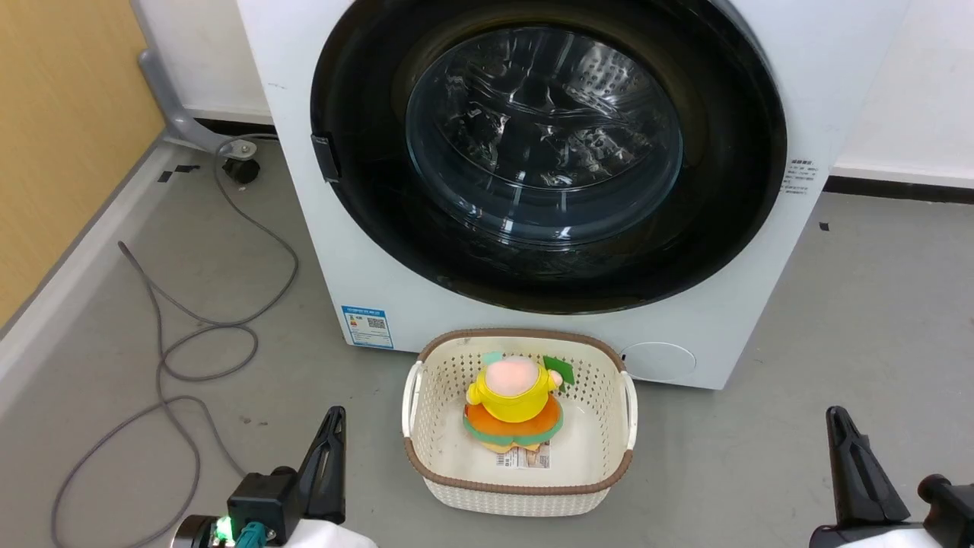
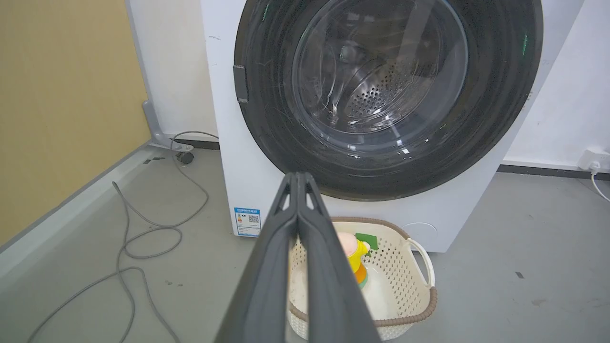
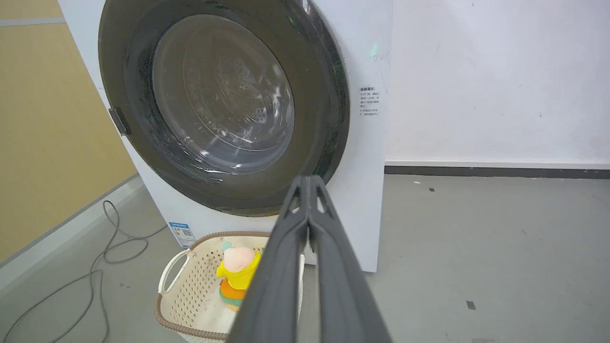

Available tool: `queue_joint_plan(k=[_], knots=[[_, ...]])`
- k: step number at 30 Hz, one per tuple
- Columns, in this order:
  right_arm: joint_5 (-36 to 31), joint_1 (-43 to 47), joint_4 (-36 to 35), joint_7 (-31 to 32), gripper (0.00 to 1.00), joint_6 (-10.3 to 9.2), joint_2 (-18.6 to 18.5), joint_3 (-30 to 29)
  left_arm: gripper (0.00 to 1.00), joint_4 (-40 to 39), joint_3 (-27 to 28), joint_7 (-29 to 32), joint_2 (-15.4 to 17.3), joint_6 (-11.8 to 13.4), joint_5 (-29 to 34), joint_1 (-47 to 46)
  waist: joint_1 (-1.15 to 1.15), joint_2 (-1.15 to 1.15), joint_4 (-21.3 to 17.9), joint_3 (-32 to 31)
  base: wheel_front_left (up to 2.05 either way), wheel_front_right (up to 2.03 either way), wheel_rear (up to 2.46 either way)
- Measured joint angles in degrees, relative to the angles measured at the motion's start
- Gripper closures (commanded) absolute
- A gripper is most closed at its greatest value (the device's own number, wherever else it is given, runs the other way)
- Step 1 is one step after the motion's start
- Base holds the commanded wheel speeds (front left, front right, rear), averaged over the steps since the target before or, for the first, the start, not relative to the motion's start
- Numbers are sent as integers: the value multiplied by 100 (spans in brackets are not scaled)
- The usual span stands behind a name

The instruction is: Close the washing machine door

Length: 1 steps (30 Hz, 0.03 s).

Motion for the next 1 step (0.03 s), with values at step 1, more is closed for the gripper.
queue_joint_plan(k=[1], knots=[[-7,-1,0,3,100,0,1,4,100,-4,8,16,-1,-2,18,0,0,0,-4,1,0,0,0]])
